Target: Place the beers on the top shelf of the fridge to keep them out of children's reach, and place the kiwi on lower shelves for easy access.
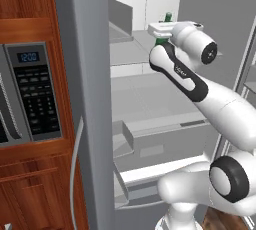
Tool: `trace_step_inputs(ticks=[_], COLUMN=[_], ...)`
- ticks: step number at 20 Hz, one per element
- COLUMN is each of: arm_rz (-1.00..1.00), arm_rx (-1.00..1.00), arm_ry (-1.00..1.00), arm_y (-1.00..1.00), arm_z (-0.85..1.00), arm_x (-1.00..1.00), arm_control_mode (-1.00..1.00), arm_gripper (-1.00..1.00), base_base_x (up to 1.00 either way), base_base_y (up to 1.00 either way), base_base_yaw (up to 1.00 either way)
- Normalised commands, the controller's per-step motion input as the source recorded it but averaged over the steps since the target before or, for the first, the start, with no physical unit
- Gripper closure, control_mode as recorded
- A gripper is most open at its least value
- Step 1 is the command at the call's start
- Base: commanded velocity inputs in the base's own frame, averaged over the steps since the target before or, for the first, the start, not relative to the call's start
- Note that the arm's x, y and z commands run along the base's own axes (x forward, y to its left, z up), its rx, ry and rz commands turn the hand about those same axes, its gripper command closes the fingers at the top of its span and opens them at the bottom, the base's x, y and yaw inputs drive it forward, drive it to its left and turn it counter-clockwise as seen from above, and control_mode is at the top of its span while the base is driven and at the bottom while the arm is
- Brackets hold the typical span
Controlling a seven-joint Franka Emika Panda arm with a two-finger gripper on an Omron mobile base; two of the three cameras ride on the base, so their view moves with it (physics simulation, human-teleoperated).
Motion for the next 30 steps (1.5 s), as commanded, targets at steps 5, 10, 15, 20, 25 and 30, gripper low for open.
trace_step_inputs(ticks=[5,10,15,20,25,30], arm_rz=[0.00,0.00,0.00,0.00,0.00,0.00], arm_rx=[0.00,0.00,-0.01,-0.05,-0.05,-0.02], arm_ry=[0.01,0.01,0.04,0.05,0.05,0.00], arm_y=[0.00,0.00,0.00,0.00,0.00,0.00], arm_z=[-0.17,-0.10,0.00,-0.06,-0.14,-0.12], arm_x=[0.40,0.40,0.39,0.29,0.23,0.16], arm_control_mode=[-1.00,-1.00,-1.00,-1.00,-1.00,-1.00], arm_gripper=[1.00,1.00,1.00,1.00,1.00,1.00], base_base_x=[0.00,0.00,0.00,0.00,0.00,0.00], base_base_y=[0.00,0.00,0.00,0.00,0.00,0.00], base_base_yaw=[0.00,0.00,0.00,0.00,0.00,0.00])
